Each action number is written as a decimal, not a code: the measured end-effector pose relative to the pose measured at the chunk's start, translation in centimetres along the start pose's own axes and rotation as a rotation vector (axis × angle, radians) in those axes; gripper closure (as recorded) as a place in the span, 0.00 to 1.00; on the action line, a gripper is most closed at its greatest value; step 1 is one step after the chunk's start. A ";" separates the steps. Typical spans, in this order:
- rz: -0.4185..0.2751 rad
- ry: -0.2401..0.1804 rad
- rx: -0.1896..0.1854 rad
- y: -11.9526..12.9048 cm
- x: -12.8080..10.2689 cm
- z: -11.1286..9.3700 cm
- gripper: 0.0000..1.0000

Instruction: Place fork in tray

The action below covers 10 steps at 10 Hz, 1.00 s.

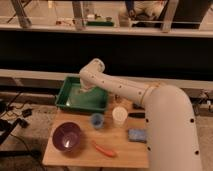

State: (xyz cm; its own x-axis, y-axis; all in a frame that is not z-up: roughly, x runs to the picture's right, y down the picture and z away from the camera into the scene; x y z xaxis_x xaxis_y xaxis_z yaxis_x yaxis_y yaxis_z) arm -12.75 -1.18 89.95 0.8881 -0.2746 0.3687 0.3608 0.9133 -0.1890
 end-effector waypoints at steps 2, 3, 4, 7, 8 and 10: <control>0.003 -0.007 -0.002 0.0 -0.1 0.4 0.99; 0.005 -0.015 -0.003 -0.1 -0.1 0.6 0.99; 0.006 -0.020 -0.002 -0.1 0.0 0.6 0.99; 0.009 -0.035 -0.002 -0.1 0.1 0.9 0.99; 0.009 -0.037 -0.002 -0.1 0.1 0.9 0.99; 0.010 -0.040 -0.005 -0.1 0.4 1.2 0.99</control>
State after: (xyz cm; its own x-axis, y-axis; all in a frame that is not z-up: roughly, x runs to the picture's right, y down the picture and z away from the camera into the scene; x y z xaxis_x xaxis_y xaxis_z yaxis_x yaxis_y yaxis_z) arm -12.77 -1.07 91.18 0.8794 -0.2532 0.4030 0.3536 0.9144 -0.1970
